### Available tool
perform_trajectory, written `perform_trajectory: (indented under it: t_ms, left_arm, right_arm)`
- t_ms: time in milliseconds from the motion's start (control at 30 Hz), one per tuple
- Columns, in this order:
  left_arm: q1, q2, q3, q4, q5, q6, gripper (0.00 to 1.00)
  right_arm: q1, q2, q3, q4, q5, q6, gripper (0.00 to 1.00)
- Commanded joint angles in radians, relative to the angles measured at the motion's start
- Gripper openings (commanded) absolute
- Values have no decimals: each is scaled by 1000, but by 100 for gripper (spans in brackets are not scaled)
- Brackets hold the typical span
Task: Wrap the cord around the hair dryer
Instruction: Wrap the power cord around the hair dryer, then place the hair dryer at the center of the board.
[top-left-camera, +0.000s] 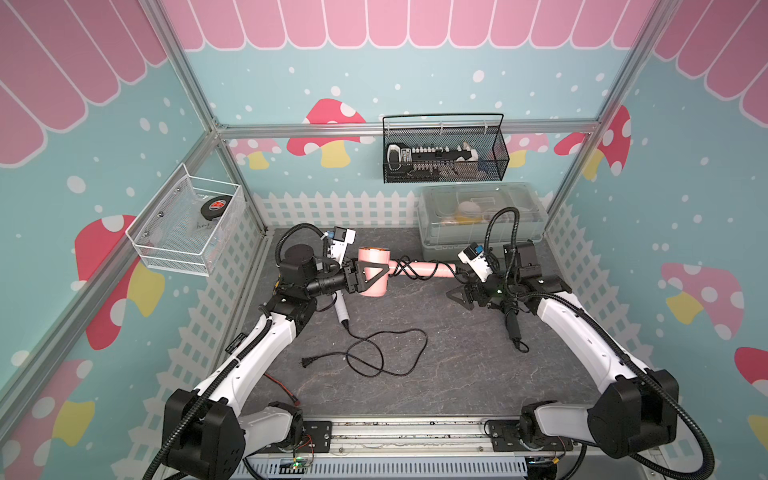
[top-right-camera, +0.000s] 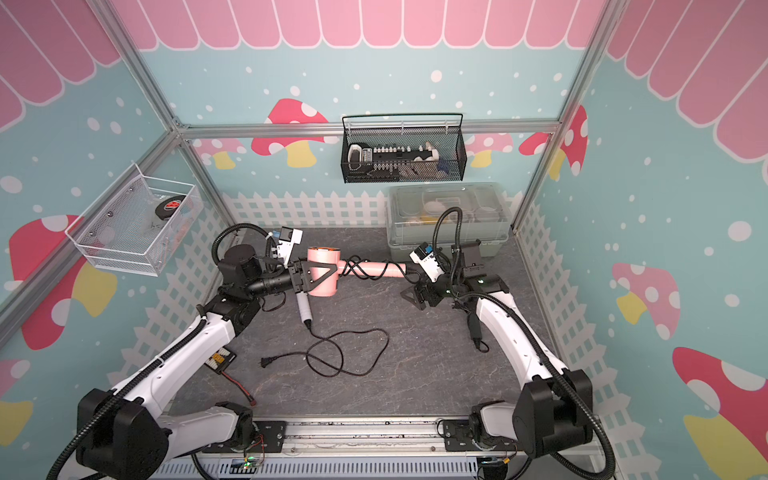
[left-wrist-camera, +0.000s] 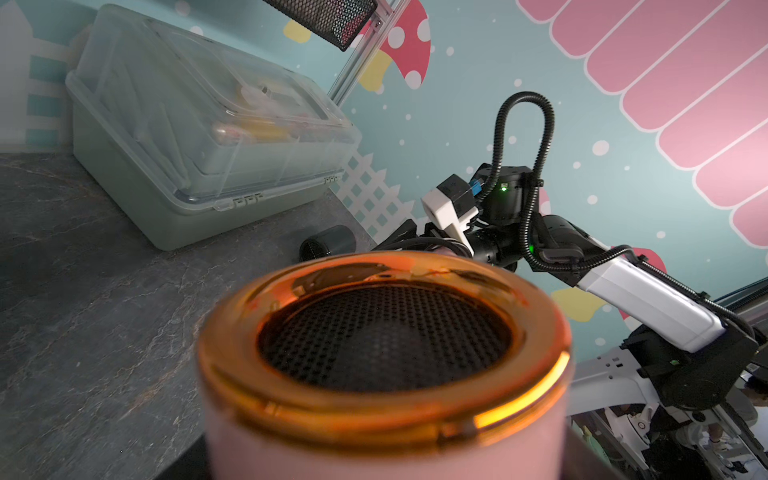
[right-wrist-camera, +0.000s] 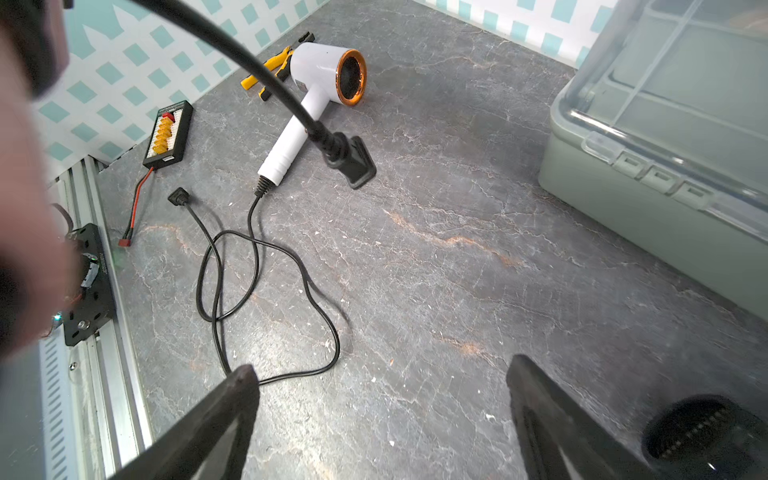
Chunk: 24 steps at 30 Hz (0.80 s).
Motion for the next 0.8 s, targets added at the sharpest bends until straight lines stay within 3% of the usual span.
perform_trajectory:
  t_ms: [0,300,767]
  left_arm:
    - [3,-39,50,-24,-12,60,0]
    - [-1,-41,49,-42,-7,75,0]
    - [-36,-45,57,-84,-11,110,0]
  right_arm:
    - [-3,-51,58,-93,11,-1,94]
    - [1,-79,198,-193,-160,-24,98]
    - [89,129,341,-222,-301,-30,99]
